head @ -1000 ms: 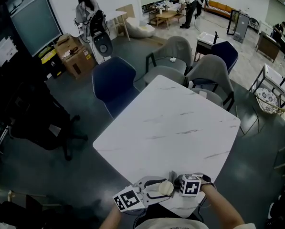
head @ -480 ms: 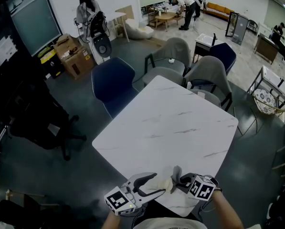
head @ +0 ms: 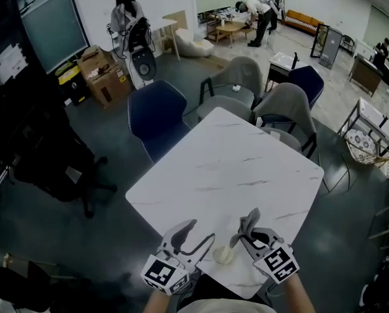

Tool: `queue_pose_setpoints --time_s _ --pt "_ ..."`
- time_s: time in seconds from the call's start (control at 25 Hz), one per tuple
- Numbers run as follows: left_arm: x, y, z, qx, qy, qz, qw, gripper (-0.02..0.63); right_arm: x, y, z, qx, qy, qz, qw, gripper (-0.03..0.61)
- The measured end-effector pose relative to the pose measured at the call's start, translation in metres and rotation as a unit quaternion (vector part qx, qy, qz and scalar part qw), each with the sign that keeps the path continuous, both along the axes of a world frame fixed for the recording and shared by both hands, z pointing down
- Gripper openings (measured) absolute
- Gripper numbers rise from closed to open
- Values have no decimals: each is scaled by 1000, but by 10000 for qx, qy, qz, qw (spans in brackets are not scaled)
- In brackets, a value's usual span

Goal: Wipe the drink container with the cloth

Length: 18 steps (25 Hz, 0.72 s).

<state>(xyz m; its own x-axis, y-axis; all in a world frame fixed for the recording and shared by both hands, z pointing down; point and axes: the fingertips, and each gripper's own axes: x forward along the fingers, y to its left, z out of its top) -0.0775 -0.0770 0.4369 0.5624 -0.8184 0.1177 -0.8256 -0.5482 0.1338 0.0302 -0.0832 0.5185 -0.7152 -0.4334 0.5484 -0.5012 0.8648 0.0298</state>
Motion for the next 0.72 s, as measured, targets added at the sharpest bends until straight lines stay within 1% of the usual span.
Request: queue_pose_setpoints --time_s 0.16,0.28,0.52,0.72 --pt "-9 -11 -1 8 -131 -613 9980 248 -2 -14 -24 362 -410 625 9965 46" --pt "-13 -15 2 -34 -158 -906 9958 247 -1 -21 -33 498 -640 1042 9912 46" --pt "-10 -15 4 -9 -256 -1122 9934 241 4 -26 -42 599 -978 1679 9791 46" --pt "-9 -15 6 24 -359 -1276 9912 230 9 -29 -48 646 -1176 1973 9711 46"
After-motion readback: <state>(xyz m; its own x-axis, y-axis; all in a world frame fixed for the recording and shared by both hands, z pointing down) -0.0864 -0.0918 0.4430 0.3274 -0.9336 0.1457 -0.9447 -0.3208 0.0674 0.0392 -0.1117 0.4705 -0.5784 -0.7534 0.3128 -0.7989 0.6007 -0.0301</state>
